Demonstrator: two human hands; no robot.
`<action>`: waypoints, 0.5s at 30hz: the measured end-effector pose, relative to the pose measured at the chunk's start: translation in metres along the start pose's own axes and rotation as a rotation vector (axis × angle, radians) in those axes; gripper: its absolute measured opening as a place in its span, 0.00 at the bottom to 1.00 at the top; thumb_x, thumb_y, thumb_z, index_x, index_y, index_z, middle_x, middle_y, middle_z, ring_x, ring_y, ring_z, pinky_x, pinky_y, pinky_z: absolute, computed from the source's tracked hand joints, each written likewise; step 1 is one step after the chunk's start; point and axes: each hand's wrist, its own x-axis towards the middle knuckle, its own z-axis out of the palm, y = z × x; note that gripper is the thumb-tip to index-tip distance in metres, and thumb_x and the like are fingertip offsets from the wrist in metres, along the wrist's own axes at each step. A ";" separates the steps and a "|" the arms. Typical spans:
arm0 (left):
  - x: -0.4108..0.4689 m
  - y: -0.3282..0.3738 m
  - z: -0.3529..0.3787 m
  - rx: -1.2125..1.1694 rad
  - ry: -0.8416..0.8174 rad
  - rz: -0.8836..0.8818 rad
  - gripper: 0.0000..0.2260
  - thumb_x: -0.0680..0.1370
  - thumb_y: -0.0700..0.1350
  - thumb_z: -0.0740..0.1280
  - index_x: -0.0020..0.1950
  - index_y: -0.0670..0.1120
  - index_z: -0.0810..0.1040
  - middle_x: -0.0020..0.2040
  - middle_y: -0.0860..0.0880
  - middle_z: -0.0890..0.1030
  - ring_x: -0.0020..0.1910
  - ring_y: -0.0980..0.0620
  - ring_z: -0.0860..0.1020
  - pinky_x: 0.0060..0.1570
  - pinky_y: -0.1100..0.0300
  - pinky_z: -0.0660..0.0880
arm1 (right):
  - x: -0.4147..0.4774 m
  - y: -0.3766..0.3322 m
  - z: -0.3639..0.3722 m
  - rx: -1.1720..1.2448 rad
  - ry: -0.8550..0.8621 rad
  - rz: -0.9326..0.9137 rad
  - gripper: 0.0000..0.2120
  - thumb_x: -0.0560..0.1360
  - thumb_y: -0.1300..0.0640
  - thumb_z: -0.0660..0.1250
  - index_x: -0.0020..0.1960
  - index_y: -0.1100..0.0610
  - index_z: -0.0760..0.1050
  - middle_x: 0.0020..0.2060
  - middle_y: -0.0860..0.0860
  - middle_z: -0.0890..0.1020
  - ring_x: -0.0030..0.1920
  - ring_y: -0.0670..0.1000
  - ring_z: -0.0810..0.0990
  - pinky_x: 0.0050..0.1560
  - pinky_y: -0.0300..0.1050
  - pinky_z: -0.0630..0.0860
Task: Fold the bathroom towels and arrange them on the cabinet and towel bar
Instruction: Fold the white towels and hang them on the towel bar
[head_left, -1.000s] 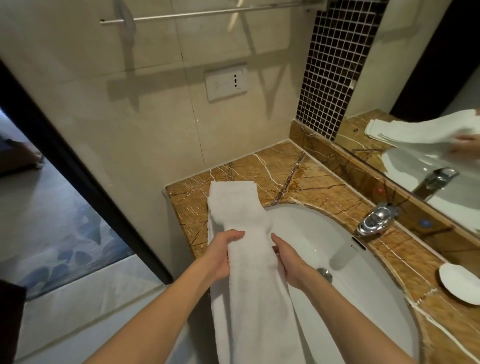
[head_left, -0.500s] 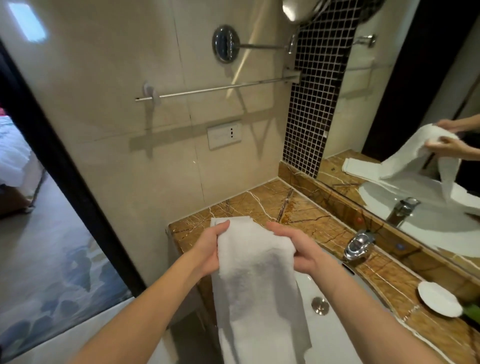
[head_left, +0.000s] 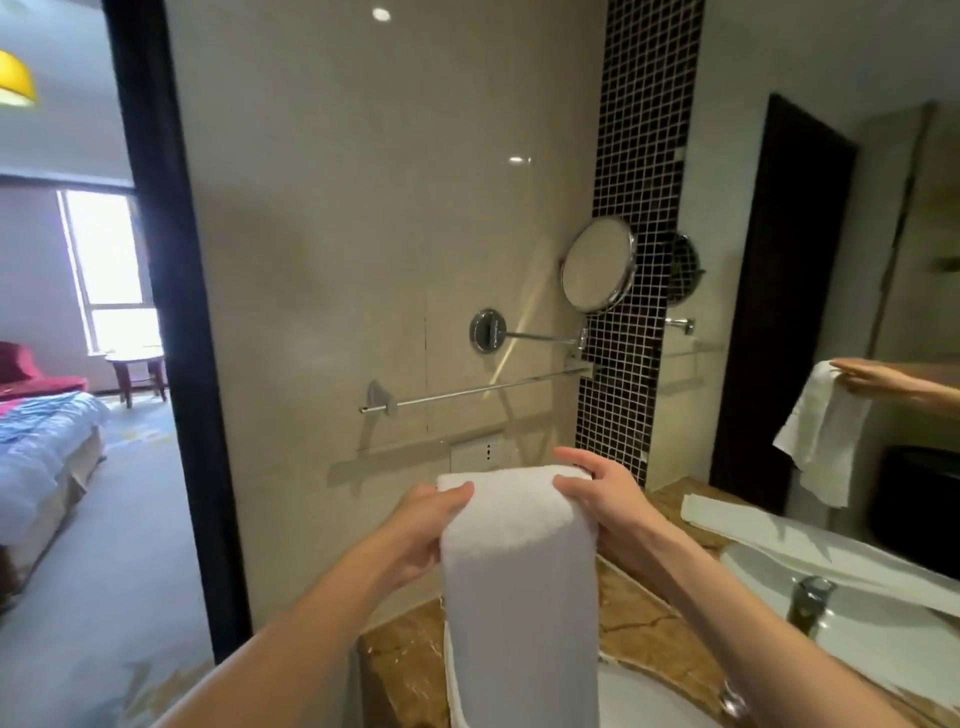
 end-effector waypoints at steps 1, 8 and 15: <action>-0.004 0.013 -0.003 0.025 0.001 0.027 0.10 0.79 0.42 0.65 0.55 0.38 0.79 0.46 0.43 0.85 0.41 0.49 0.83 0.38 0.59 0.78 | -0.001 -0.013 0.004 -0.025 0.014 -0.030 0.20 0.73 0.64 0.68 0.64 0.54 0.76 0.57 0.53 0.80 0.50 0.51 0.83 0.52 0.48 0.81; -0.032 0.097 -0.015 0.137 0.100 0.184 0.08 0.80 0.42 0.63 0.54 0.38 0.76 0.42 0.44 0.82 0.37 0.50 0.80 0.35 0.58 0.77 | -0.001 -0.093 0.030 -0.048 0.089 -0.070 0.17 0.73 0.68 0.67 0.61 0.58 0.77 0.53 0.58 0.81 0.52 0.57 0.82 0.57 0.59 0.78; -0.038 0.141 -0.023 0.222 0.105 0.230 0.10 0.80 0.44 0.64 0.55 0.38 0.76 0.40 0.45 0.79 0.36 0.51 0.78 0.36 0.58 0.76 | 0.007 -0.134 0.048 -0.025 0.154 -0.089 0.18 0.75 0.69 0.65 0.64 0.62 0.75 0.54 0.62 0.81 0.46 0.56 0.78 0.58 0.65 0.74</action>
